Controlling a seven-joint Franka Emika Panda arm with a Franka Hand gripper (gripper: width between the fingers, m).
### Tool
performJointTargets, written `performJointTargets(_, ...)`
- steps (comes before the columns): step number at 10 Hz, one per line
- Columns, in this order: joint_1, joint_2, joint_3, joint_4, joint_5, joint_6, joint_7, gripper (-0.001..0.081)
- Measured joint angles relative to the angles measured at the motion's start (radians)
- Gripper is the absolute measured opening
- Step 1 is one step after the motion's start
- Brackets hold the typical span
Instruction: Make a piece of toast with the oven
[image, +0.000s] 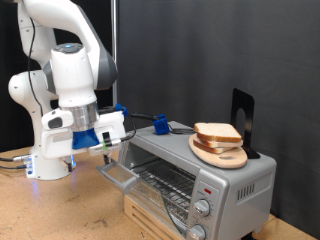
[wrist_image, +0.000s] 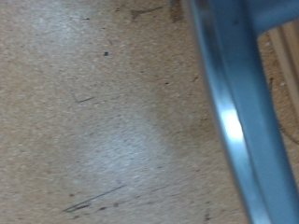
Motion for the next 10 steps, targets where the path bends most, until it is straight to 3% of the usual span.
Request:
performJointTargets(4,-0.021,0.125,-0.009,0.049,-0.024,0.119,0.076,0.0808)
performJointTargets(7,-0.029,0.206,-0.02,0.097,-0.019,0.137,0.062,0.0808)
performJointTargets(10,-0.037,0.248,-0.026,0.101,0.001,0.171,0.026,0.0808)
